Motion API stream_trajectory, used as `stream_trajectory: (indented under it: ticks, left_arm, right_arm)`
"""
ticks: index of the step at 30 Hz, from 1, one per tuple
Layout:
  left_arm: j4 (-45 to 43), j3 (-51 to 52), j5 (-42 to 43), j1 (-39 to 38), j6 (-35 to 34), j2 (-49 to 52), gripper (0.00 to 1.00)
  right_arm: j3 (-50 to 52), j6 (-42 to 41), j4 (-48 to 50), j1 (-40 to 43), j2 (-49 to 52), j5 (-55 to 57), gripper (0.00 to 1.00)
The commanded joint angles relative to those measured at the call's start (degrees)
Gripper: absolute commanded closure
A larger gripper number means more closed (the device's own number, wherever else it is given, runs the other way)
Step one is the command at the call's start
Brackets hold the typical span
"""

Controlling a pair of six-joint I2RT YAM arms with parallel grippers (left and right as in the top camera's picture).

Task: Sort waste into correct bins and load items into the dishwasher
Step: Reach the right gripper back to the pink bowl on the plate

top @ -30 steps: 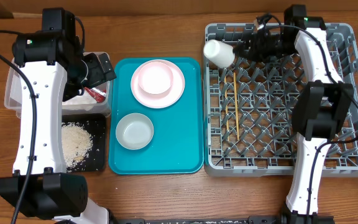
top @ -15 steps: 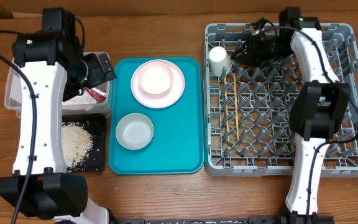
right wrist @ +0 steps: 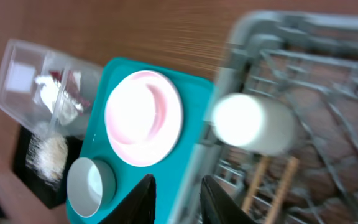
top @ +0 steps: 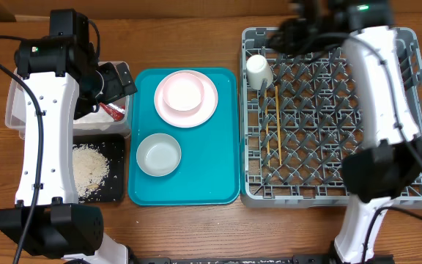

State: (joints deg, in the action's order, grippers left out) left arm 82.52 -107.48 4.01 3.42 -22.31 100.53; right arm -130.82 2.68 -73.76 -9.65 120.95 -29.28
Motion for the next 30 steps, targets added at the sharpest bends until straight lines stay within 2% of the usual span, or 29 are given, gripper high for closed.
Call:
stream_trajectory:
  ticks: [1, 5, 12, 17, 20, 30]
  left_arm:
    - [-0.1, 0.1, -0.2, 0.0, 0.5, -0.3, 0.00]
    - [0.0, 0.1, -0.2, 0.0, 0.5, -0.3, 0.00]
    - [-0.1, 0.1, -0.2, 0.0, 0.5, -0.3, 0.00]
    - [-0.1, 0.1, -0.2, 0.0, 0.5, -0.3, 0.00]
    - [-0.1, 0.1, -0.2, 0.0, 0.5, -0.3, 0.00]
    - [0.0, 0.1, -0.2, 0.0, 0.5, -0.3, 0.00]
  right_arm:
    - [0.0, -1.2, 1.1, -9.9, 0.0, 12.8, 0.74]
    - [0.4, -2.1, 3.5, -20.4, 1.6, 20.1, 0.71]
    - [1.8, -9.0, 7.1, -30.0, 5.6, 29.2, 0.70]
    - [3.8, -10.2, 11.6, -32.1, 9.2, 29.0, 0.69]
    - [5.0, -8.9, 15.0, -32.4, 11.4, 29.0, 0.61]
    - [13.5, -8.4, 26.8, -32.4, 14.4, 27.4, 0.60]
